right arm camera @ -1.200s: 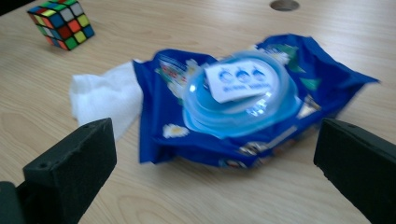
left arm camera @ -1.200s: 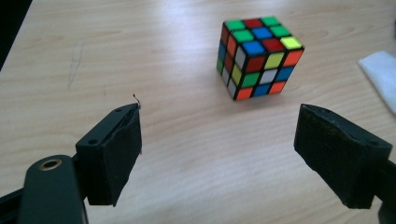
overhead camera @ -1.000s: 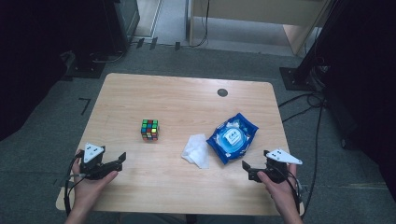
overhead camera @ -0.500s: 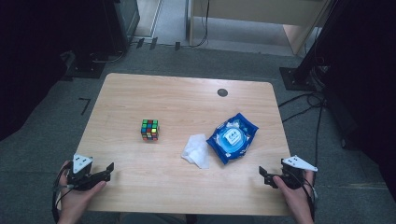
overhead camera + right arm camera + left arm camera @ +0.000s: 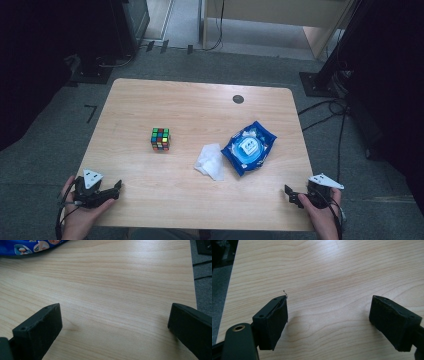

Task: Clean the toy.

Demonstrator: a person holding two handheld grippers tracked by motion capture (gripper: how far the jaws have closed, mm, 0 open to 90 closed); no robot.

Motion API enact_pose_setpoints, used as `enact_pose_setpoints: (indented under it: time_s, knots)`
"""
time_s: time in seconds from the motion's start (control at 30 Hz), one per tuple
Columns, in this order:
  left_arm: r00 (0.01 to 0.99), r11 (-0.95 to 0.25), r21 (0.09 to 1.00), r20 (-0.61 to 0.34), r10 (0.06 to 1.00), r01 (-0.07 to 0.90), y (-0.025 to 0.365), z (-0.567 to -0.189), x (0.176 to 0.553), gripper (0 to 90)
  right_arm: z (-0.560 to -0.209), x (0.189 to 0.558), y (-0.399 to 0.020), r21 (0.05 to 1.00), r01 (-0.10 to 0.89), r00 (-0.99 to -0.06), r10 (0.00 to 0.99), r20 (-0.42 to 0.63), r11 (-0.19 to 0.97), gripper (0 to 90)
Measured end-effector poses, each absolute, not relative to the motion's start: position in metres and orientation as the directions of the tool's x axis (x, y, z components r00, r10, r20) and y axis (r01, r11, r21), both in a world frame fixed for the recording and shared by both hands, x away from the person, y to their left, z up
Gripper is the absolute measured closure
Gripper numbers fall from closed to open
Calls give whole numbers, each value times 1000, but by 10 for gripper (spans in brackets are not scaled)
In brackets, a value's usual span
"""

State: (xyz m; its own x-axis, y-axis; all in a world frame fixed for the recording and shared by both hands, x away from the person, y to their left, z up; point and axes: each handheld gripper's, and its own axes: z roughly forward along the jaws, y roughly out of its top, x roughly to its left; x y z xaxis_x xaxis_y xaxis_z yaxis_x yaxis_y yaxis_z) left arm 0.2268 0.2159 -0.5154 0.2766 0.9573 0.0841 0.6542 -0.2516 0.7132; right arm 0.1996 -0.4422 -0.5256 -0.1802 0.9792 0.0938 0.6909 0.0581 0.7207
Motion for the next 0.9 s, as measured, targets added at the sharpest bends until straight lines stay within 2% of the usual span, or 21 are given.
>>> enact_pose_setpoints:
  time_s: [0.07,0.13,0.3,0.9]
  knots:
    - [279,-251,715,81,957,653,215,-516,227,155,-526,200,-441,718,693,-181,980,83,67,0]
    - [289,-244,719,63,955,651,215,-517,226,155,-527,199,-438,707,698,-179,984,24,109,0]
    - [301,-218,712,9,953,667,218,-518,229,156,-527,199,-438,707,699,-178,984,26,107,0]
    - [305,-221,712,10,952,666,217,-518,231,157,-527,199,-438,708,698,-178,984,26,107,0]
